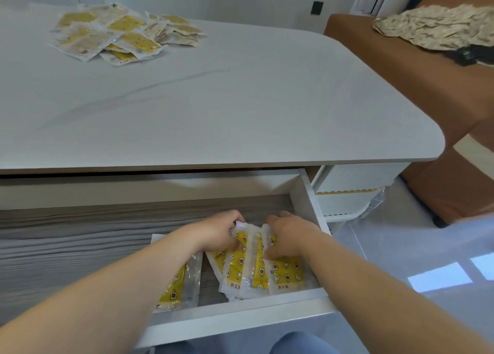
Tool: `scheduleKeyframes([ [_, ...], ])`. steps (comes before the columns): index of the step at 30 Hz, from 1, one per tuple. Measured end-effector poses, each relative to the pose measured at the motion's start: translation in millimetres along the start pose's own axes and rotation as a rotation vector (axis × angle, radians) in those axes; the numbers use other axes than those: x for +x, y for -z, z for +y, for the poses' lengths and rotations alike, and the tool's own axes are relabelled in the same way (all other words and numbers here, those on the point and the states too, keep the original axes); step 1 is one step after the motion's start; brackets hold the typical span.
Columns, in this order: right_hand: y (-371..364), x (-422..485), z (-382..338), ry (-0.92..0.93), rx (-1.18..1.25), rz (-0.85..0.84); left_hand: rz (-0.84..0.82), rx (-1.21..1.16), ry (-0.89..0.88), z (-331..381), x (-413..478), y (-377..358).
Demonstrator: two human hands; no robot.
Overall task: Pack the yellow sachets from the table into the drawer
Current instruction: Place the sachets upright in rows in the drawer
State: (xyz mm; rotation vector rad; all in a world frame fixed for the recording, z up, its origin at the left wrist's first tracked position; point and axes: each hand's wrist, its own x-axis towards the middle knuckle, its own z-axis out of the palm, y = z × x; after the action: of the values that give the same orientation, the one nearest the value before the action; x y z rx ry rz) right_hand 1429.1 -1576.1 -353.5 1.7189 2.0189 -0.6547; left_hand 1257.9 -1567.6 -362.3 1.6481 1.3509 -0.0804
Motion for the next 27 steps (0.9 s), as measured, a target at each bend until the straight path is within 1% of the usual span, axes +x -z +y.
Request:
scheduleKeyframes([
  [4, 0.6, -1.9, -5.0, 0.076, 0.045, 0.039, 0.020, -0.153, 0.080, -4.4, -7.2, 9.1],
  [6, 0.6, -1.7, -6.9, 0.102, 0.070, 0.022, 0.051, -0.103, 0.145, -10.3, -11.2, 11.9],
  [8, 0.8, -1.4, -7.7, 0.107, 0.083, 0.007, 0.129, -0.059, 0.178, -13.2, -12.7, 12.0],
  [10, 0.2, -1.0, -7.8, 0.108, 0.068, 0.003, 0.244, 0.026, 0.169, -13.5, -11.7, 11.2],
  [12, -0.5, -0.9, -7.4, 0.119, 0.046, 0.003, 0.321, 0.142, 0.132, -13.0, -10.4, 10.5],
  [14, -1.0, -1.0, -7.5, 0.136, 0.009, 0.005, 0.318, 0.206, 0.066, -12.3, -8.5, 7.2],
  [16, -0.9, -1.4, -9.7, 0.171, -0.047, 0.011, 0.276, 0.247, 0.010, -10.4, -8.5, 2.9],
  [19, -1.6, -0.4, -17.4, 0.237, -0.087, 0.013, 0.230, 0.269, -0.028, -7.6, -7.5, 1.5],
  [22, -2.8, 2.7, -23.4, 0.297, -0.099, 0.006, 0.297, 0.255, -0.002, -13.2, -6.5, 3.8],
  [25, -1.6, 2.0, -22.7, 0.320, -0.124, -0.006, 0.383, 0.247, 0.063, -20.1, -6.2, 5.2],
  [27, -0.3, -0.7, -23.8, 0.343, -0.109, -0.004, 0.407, 0.201, 0.099, -22.3, -4.3, 5.6],
])
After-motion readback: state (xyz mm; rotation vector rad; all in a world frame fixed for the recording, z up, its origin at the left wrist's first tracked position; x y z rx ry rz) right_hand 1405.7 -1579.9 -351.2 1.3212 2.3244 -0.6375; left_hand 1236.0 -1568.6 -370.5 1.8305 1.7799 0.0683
